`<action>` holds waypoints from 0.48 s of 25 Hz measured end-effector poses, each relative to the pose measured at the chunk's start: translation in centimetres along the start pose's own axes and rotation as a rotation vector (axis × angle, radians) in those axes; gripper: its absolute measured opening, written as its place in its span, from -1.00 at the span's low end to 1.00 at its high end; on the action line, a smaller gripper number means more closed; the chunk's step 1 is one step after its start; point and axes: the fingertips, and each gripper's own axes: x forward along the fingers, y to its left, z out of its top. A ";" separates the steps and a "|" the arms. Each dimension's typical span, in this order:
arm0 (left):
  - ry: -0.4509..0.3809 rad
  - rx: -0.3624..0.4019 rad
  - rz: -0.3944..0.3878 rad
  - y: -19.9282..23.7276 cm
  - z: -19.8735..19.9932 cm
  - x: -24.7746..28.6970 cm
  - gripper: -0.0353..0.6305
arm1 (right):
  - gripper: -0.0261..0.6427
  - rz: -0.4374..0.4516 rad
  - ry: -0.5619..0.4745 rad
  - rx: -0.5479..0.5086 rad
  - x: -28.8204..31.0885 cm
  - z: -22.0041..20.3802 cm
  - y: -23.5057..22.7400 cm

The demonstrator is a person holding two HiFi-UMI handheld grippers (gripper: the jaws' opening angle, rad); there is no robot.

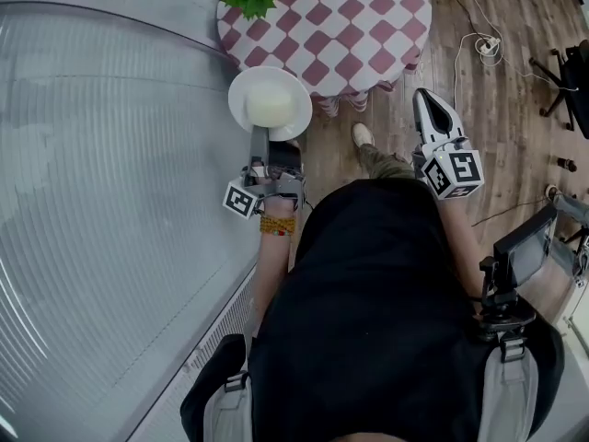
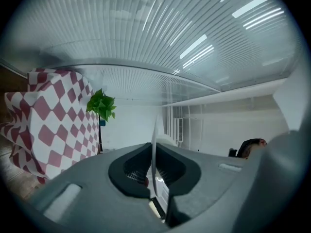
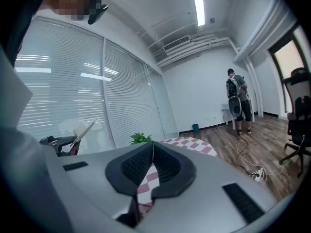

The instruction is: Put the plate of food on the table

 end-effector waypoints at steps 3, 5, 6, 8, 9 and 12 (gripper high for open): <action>0.057 -0.015 -0.023 0.1 -0.7 3.4 -0.85 | -0.89 -0.055 -0.012 0.017 -0.3 0.3 -1.2; 0.093 -0.027 -0.031 1.0 -2.3 5.2 -0.85 | -0.89 -0.092 -0.016 0.033 -1.0 -0.7 -2.6; 0.109 -0.032 -0.033 1.6 -3.5 6.2 -0.85 | -0.89 -0.108 -0.018 0.042 -1.4 -1.2 -3.8; 0.141 -0.040 -0.040 2.6 -5.9 8.5 -0.85 | -0.89 -0.135 -0.020 0.059 -1.9 -1.7 -6.2; 0.158 -0.044 -0.042 2.9 -6.8 9.8 -0.85 | -0.89 -0.149 -0.018 0.066 -2.1 -1.7 -7.1; 0.206 -0.051 -0.041 3.6 -7.9 14.1 -0.85 | -0.89 -0.189 0.001 0.098 -1.6 -1.6 -8.9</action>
